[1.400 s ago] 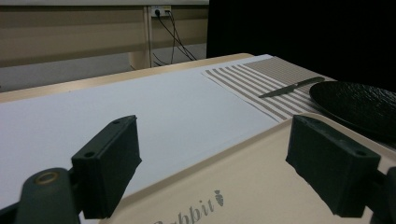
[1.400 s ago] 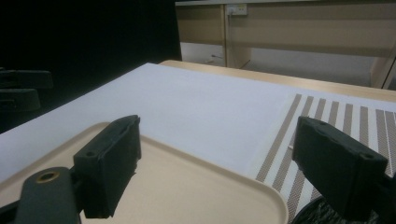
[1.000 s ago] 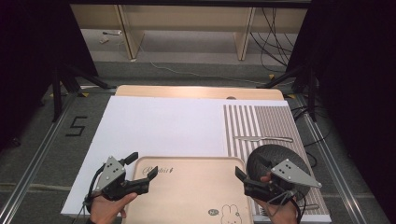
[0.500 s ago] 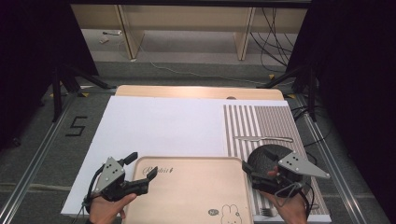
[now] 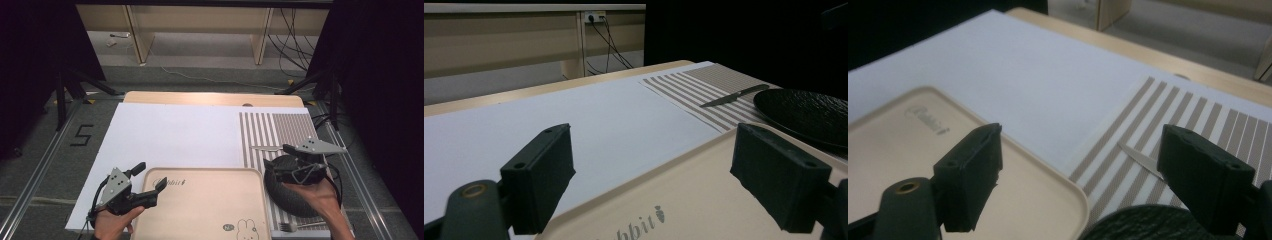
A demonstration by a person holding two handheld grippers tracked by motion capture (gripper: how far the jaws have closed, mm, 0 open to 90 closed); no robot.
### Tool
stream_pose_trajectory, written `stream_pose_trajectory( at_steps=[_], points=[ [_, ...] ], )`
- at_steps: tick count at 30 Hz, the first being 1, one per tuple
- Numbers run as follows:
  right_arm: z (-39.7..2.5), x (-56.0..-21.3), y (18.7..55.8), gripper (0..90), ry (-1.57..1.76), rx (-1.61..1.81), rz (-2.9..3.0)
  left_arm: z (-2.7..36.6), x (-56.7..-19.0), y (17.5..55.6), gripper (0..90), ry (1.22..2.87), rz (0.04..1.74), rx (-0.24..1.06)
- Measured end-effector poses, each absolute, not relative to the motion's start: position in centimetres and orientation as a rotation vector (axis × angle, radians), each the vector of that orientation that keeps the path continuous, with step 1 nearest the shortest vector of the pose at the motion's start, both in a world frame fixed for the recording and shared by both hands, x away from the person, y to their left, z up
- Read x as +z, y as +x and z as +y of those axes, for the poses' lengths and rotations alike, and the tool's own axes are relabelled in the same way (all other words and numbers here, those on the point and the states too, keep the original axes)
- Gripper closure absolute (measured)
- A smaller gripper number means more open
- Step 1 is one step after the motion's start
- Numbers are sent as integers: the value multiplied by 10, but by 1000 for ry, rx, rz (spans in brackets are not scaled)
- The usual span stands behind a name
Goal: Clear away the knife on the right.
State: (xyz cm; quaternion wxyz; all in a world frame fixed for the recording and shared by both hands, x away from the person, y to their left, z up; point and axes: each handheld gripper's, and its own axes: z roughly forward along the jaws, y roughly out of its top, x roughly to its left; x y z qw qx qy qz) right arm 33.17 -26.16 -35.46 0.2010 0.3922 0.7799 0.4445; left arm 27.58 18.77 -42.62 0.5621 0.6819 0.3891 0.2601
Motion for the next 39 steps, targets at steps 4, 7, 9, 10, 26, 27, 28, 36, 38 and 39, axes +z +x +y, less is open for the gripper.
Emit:
stream_pose_trajectory(
  at_steps=[4, 7, 9, 10, 26, 27, 28, 36, 38, 39],
  points=[
    [-268, -356, 349, 200, 1115, 1136, 2243, 188, -426, 275, 164, 1602, 906, 611],
    [-275, -357, 363, 200, 1159, 1079, 2284, 188, -425, 275, 164, 1598, 893, 610],
    [-277, -358, 366, 201, 1169, 1052, 2293, 187, -425, 275, 164, 1599, 892, 611],
    [-281, -359, 375, 204, 1173, 997, 2325, 187, -426, 275, 164, 1606, 890, 613],
    [-300, -378, 441, 223, 1276, 628, 2478, 185, -427, 275, 164, 1615, 877, 609],
    [-301, -382, 447, 226, 1287, 595, 2490, 185, -427, 275, 165, 1618, 875, 610],
    [-302, -384, 451, 228, 1297, 574, 2493, 185, -426, 275, 164, 1616, 877, 610],
    [-308, -405, 482, 228, 1371, 392, 2524, 186, -427, 276, 164, 1614, 875, 610],
    [-308, -408, 488, 230, 1353, 344, 2526, 186, -427, 276, 164, 1618, 874, 610],
    [-309, -409, 491, 232, 1359, 341, 2530, 185, -427, 276, 164, 1616, 875, 609]
  ],
)
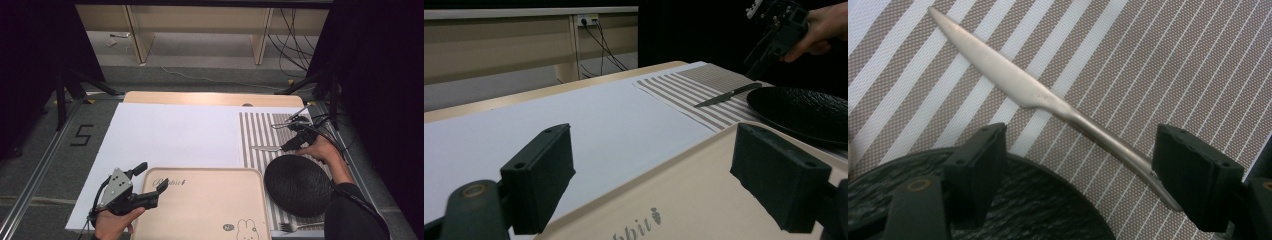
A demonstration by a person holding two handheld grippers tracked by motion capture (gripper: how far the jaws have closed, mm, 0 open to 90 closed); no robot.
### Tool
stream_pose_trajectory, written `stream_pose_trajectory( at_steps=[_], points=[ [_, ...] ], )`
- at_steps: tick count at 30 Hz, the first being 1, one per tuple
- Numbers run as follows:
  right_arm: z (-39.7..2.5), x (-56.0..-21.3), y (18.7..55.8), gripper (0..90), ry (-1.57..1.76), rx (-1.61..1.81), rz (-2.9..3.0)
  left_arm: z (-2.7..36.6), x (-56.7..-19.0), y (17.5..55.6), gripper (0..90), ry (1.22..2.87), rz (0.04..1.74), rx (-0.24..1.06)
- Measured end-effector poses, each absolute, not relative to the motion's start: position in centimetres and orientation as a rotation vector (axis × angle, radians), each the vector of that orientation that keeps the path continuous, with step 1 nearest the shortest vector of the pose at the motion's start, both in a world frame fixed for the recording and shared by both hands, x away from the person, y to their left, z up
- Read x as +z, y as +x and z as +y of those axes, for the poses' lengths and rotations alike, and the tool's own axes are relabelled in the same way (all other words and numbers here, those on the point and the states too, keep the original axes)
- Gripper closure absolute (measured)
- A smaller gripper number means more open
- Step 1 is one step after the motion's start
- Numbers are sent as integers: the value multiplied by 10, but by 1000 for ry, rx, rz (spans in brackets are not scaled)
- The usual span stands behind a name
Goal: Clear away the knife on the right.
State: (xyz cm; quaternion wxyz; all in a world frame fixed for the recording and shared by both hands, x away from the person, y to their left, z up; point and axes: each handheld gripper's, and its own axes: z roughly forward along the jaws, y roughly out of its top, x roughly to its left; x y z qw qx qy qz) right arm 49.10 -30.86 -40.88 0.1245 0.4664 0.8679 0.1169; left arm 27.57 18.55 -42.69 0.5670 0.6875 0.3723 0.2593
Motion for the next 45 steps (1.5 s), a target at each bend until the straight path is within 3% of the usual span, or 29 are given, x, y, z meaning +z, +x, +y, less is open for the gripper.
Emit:
stream_pose_trajectory(
  at_steps=[35, 45],
  points=[
    [-312, -438, 521, 300, 1369, 67, 2596, 185, -427, 275, 167, 1622, 862, 616],
    [-307, -450, 523, 392, 1348, 8, 2612, 186, -427, 276, 167, 1615, 868, 616]
  ],
)
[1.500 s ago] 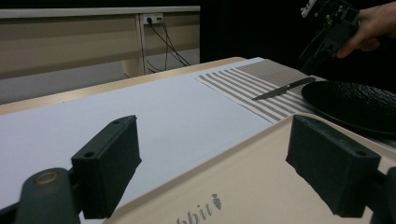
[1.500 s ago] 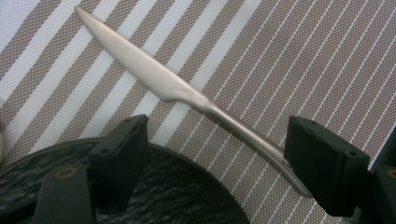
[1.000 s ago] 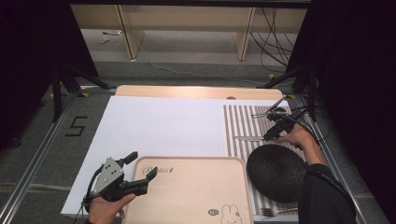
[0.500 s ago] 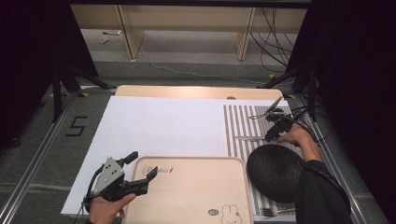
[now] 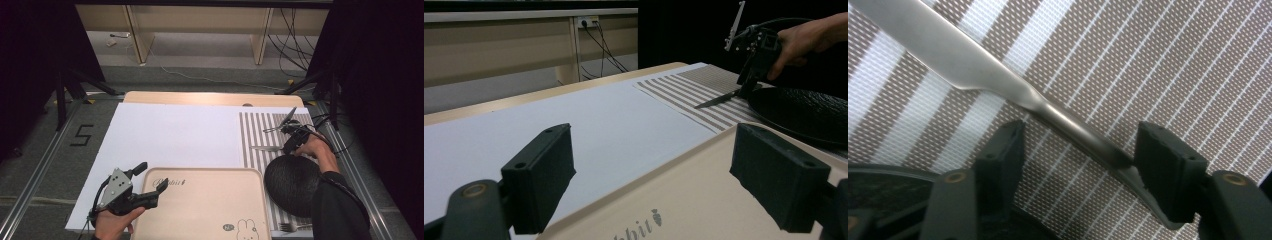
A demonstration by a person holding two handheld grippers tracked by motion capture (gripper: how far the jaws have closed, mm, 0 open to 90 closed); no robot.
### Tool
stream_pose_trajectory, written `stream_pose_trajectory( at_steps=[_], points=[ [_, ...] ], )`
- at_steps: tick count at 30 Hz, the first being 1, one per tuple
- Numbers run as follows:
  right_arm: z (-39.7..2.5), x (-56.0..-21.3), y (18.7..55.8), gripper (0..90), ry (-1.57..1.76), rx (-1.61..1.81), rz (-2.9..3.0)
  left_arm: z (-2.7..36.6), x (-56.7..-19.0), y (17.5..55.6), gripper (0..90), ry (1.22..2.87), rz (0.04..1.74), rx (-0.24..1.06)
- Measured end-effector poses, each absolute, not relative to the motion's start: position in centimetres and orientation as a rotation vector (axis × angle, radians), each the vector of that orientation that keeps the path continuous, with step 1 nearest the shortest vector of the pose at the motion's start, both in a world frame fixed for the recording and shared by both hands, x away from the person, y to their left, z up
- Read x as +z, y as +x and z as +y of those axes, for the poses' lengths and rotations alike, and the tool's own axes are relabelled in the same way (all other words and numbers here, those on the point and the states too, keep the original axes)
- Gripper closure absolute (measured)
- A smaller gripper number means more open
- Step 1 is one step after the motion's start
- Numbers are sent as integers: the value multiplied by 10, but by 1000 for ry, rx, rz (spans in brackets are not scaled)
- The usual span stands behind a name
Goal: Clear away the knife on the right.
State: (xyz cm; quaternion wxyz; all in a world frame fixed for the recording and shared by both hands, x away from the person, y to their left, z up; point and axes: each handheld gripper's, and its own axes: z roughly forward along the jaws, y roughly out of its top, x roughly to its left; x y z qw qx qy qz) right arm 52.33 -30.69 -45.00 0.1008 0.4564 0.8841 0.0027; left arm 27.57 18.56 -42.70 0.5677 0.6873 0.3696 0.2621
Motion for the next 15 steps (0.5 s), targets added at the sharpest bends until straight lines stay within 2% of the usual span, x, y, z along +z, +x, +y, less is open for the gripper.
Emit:
stream_pose_trajectory(
  at_steps=[10, 15],
  points=[
    [-299, -449, 522, 545, 1253, -57, 2611, 184, -427, 274, 168, 1623, 855, 615],
    [-298, -450, 522, 534, 1225, -78, 2625, 184, -427, 273, 168, 1623, 851, 615]
  ],
)
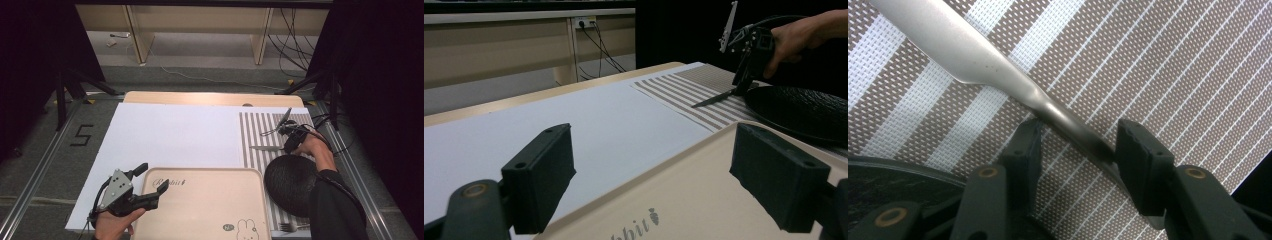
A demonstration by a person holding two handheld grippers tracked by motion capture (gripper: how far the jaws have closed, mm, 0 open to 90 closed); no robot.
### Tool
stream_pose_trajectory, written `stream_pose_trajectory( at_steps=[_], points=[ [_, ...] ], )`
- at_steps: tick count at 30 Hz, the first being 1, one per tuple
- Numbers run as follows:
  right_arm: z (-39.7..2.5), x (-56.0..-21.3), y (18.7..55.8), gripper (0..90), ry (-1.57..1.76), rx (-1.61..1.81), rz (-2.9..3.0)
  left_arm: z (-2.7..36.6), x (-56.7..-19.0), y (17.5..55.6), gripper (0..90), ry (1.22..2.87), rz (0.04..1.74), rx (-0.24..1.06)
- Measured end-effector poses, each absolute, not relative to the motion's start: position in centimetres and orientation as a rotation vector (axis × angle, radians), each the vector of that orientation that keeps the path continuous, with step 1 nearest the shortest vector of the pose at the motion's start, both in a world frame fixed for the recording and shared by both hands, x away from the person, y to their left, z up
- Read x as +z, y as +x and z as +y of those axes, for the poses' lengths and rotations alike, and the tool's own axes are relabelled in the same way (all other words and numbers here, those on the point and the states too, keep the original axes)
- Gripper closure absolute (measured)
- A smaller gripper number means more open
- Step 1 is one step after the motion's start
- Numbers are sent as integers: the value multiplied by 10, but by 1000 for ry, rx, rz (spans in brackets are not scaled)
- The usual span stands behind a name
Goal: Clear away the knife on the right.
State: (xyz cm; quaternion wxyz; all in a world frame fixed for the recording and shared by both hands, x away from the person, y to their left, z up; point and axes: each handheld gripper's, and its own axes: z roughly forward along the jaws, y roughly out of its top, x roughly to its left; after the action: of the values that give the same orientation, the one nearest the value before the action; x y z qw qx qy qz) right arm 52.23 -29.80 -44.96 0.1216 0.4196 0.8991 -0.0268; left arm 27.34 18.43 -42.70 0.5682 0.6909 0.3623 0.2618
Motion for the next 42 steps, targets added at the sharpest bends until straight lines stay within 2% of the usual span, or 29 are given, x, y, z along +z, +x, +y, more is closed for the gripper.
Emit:
stream_pose_trajectory(
  at_steps=[19, 22, 25, 30, 34, 42],
  points=[
    [-302, -449, 524, 544, 1202, -35, 2659, 183, -427, 273, 172, 1627, 844, 616],
    [-302, -449, 524, 586, 1194, -26, 2670, 183, -427, 272, 172, 1631, 842, 617],
    [-304, -449, 524, 685, 1240, 10, 2697, 183, -427, 272, 172, 1628, 843, 618],
    [-306, -449, 523, 700, 1256, 38, 2696, 183, -427, 273, 172, 1627, 845, 618],
    [-304, -450, 522, 755, 1219, 41, 2716, 182, -427, 273, 172, 1630, 844, 619],
    [-300, -450, 518, 796, 1131, 14, 2730, 183, -427, 273, 172, 1632, 843, 621]
  ],
)
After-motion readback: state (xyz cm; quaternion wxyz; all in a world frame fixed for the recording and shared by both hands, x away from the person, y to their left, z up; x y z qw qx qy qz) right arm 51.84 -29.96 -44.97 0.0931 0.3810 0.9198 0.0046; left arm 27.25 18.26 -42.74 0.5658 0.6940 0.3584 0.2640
